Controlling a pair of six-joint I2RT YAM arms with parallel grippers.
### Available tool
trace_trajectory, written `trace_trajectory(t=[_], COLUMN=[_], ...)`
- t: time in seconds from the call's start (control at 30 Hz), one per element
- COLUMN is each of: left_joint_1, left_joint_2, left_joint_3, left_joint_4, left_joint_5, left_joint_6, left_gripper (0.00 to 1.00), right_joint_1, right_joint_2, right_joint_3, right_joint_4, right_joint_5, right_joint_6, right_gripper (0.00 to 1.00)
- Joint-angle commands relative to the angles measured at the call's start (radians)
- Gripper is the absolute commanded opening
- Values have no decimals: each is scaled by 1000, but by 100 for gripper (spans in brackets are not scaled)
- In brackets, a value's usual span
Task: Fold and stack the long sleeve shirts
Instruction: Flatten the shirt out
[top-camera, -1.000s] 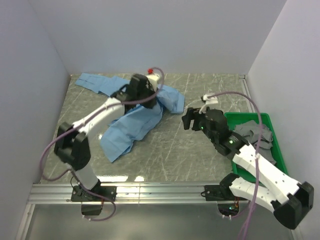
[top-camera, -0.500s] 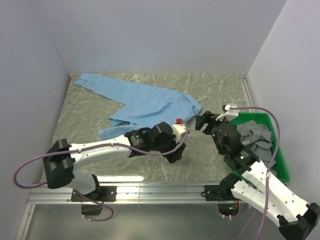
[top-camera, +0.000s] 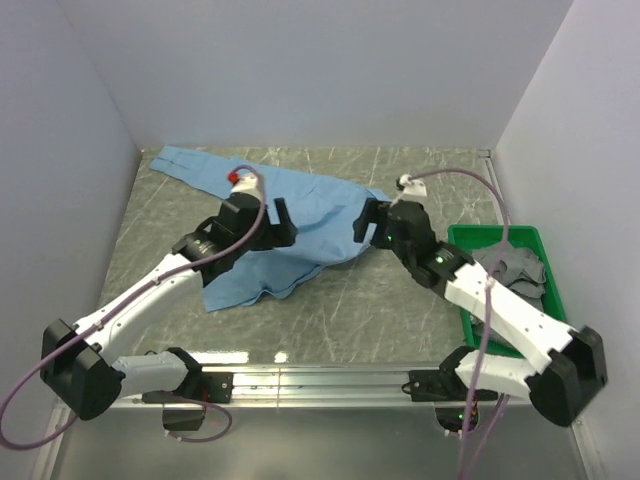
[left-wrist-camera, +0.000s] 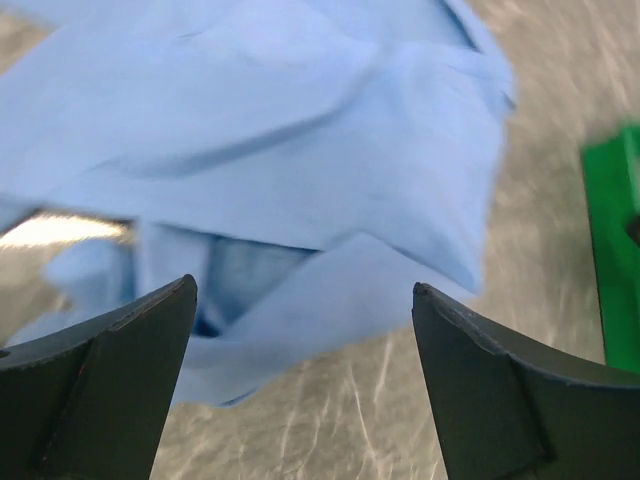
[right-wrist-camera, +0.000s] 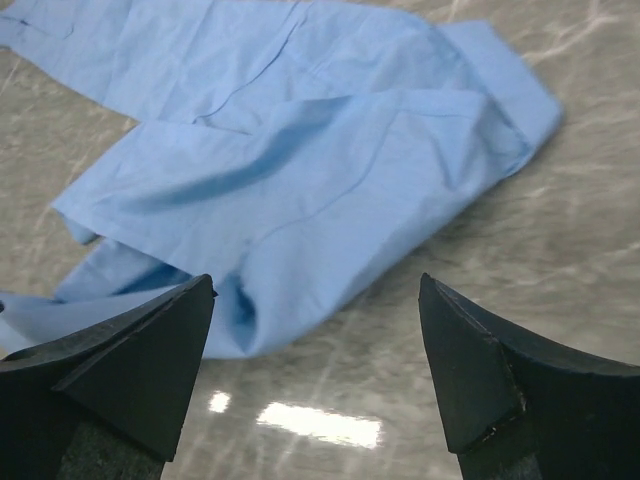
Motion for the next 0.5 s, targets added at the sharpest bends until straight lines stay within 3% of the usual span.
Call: trace_trajectory(t=[0.0, 0.23, 0.47], left_joint_1=[63, 131, 151], left_joint_2=[-68, -170, -286], left_joint_3=[-55, -153, -253], left_joint_4=[-85, -134, -203], left_joint_5=[-79, -119, -134], left_joint_6=[-181, -248, -346], left_gripper=[95, 93, 93], right_joint_1=[-5, -3, -3], right_joint_2=[127, 346, 516], right_joint_3=[107, 160, 178], right_joint_4=[-29, -2, -215], right_joint_5=[-55, -170, -141], right_joint_6=[95, 79, -2], right_gripper=[90, 89, 86])
